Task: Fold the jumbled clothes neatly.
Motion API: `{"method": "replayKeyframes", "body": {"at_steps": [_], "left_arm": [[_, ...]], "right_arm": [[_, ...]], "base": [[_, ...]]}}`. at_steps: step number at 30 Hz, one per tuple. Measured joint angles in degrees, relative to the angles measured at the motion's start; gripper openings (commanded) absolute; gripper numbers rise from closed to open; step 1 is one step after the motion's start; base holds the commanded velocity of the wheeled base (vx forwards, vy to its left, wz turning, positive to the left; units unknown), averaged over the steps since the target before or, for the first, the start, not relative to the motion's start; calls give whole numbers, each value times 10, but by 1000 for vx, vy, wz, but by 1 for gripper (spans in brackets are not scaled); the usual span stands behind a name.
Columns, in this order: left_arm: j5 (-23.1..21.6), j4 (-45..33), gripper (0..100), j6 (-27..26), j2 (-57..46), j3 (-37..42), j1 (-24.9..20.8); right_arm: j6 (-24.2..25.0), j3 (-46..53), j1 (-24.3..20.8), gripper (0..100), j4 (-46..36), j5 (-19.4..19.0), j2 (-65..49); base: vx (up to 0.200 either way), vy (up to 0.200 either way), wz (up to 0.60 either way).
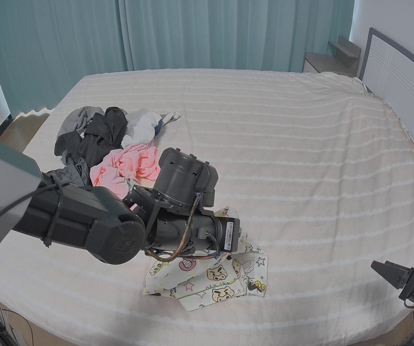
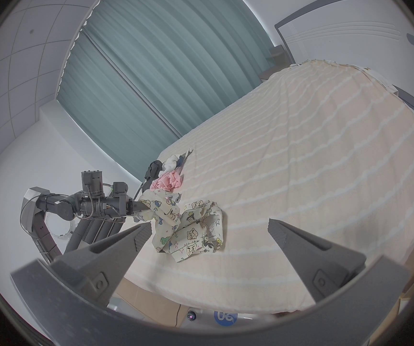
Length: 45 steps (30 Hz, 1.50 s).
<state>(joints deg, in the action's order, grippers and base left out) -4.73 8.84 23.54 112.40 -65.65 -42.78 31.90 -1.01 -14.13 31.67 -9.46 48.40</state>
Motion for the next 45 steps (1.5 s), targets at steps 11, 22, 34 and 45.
{"method": "replayKeyframes", "body": {"at_steps": [11, 22, 34, 45], "left_arm": [[5, 41, 100, 4, 10, -2, -2], [45, 97, 100, 53, 12, -11, 10], [-31, 116, 100, 113, -73, 117, 134], [-148, 395, 100, 225, -130, 383, 278]], "right_arm": [[0, 0, 0, 100, 0, 0, -3], [0, 0, -2, 100, 0, -10, -4], [-16, -28, -35, 100, 1, -65, 23], [-48, -135, -111, 100, 17, -59, 239]], "base": [[0, 0, 0], [0, 0, 0], [0, 0, 0], [0, 0, 0]]}}
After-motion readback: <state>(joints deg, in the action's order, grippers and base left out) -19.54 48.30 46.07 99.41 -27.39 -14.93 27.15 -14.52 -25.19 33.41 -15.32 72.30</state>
